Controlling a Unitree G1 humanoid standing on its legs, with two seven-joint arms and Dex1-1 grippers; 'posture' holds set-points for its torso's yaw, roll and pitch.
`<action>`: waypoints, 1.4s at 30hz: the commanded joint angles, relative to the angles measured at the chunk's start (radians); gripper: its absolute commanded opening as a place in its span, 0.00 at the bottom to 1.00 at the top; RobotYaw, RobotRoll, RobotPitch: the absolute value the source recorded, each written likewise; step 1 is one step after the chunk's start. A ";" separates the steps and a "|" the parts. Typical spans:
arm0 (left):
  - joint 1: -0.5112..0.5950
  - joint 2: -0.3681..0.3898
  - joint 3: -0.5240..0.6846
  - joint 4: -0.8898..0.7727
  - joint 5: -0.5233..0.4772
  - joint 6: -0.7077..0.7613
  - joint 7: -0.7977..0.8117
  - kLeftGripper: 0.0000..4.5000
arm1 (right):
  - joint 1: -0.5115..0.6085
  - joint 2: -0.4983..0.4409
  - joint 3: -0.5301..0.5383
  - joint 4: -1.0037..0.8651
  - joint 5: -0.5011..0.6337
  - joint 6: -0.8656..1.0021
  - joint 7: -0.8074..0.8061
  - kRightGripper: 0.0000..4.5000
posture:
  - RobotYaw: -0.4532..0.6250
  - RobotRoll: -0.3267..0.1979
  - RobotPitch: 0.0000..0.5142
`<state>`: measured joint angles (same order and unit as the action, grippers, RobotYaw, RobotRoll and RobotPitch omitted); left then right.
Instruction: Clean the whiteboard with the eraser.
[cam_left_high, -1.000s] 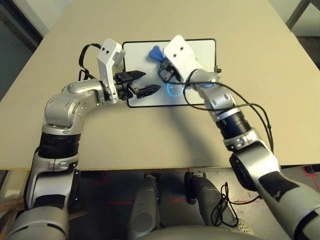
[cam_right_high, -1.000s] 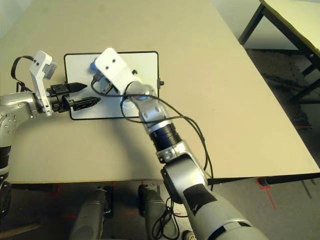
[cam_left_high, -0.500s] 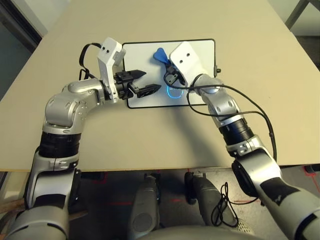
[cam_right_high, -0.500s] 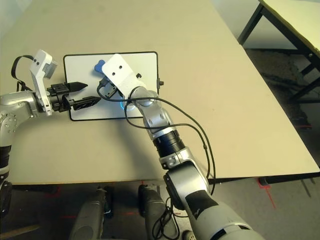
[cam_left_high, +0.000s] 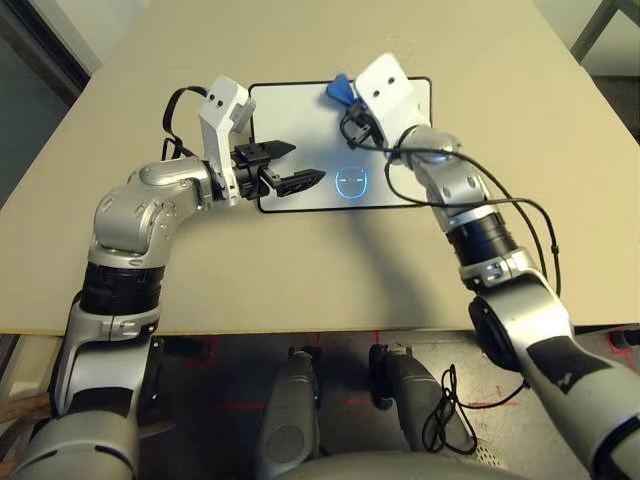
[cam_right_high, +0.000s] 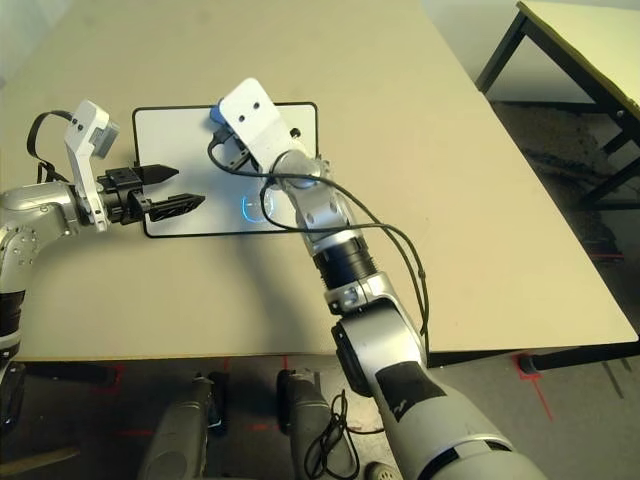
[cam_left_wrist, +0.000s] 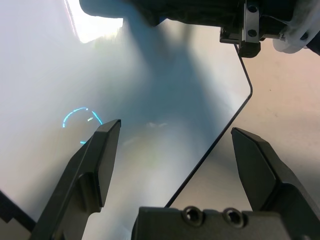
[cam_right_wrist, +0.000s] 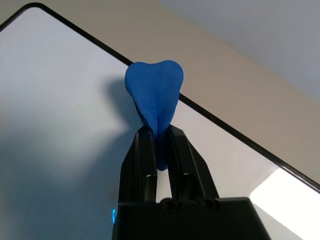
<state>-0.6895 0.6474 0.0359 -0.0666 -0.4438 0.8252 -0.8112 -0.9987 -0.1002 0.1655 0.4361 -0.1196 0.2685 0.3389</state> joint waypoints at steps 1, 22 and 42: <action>0.007 0.001 -0.008 -0.009 -0.005 0.008 0.001 1.00 | 0.078 0.010 0.036 -0.028 -0.006 0.053 0.021 0.04 | 0.51 0.62 0.48; -0.115 -0.104 0.190 0.125 0.027 -0.275 0.206 1.00 | -0.182 -0.057 -0.263 -0.317 0.169 0.263 -0.113 0.04 | 0.51 0.62 0.45; -0.012 -0.098 0.391 0.551 0.100 -0.666 0.472 1.00 | 0.128 -0.286 -0.347 -0.201 0.180 0.739 -0.169 0.04 | 0.50 0.62 0.40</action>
<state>-0.7221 0.5618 0.4210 0.4643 -0.3443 0.1632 -0.3441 -0.8752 -0.3976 -0.1888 0.2307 0.0452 0.9846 0.1736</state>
